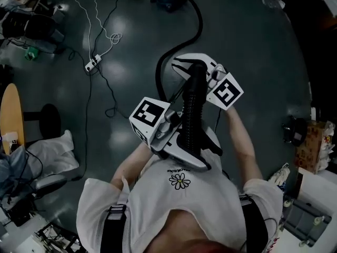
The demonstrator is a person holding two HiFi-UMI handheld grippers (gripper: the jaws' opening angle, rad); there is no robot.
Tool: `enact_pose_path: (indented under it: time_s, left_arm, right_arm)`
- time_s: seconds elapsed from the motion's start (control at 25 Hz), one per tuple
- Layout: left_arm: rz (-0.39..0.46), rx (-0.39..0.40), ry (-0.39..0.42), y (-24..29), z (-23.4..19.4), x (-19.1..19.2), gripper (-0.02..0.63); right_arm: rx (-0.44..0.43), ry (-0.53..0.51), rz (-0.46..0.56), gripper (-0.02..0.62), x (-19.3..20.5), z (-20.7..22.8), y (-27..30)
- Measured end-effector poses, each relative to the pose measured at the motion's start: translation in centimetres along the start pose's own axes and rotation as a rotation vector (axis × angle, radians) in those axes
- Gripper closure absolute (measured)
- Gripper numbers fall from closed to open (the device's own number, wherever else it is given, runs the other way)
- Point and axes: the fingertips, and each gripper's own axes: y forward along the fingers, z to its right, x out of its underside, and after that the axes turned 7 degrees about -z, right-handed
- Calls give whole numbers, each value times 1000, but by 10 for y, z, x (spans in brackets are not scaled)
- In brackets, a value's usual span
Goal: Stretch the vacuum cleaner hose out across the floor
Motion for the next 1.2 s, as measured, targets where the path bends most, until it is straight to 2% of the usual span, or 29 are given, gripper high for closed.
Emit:
enact_pose_path:
  time_s: [0.08,0.16,0.24,0.36,0.52,0.6,0.68,0.8,0.88,0.96,1.04,1.2]
  left_arm:
    - [48,-56,14,15,30,28,462]
    - [58,-145,23,33,56,57,462]
    - [38,-244,25,51,76,83,462]
    - [1,-321,39,75,106,113,463]
    - [-15,-353,16,100,126,147,462]
    - [-13,-358,2,114,135,163,462]
    - [-21,-387,-5,127,140,182,462]
    - [6,-484,6,138,142,203,462]
    - [40,-529,16,144,151,211,463]
    - [37,-526,18,160,161,222,466]
    - [-20,-515,21,183,162,237,468]
    - [-109,-496,62,228,174,268,468]
  right_arm:
    - [17,19,2,534,-8,-47,-3]
    - [-1,71,59,534,-26,-98,0]
    - [-84,117,98,534,-42,-153,5]
    - [-205,143,53,533,-52,-220,6]
    - [-161,141,73,531,-63,-252,-20]
    - [-130,124,44,530,-63,-263,-36]
    - [-91,136,-27,495,-56,-273,-55]
    - [3,165,-189,342,-23,-289,-99]
    - [51,242,-273,334,5,-306,-143]
    - [77,336,-301,334,25,-327,-187]
    - [60,370,-324,334,39,-349,-214]
    - [-83,394,-368,334,63,-411,-217]
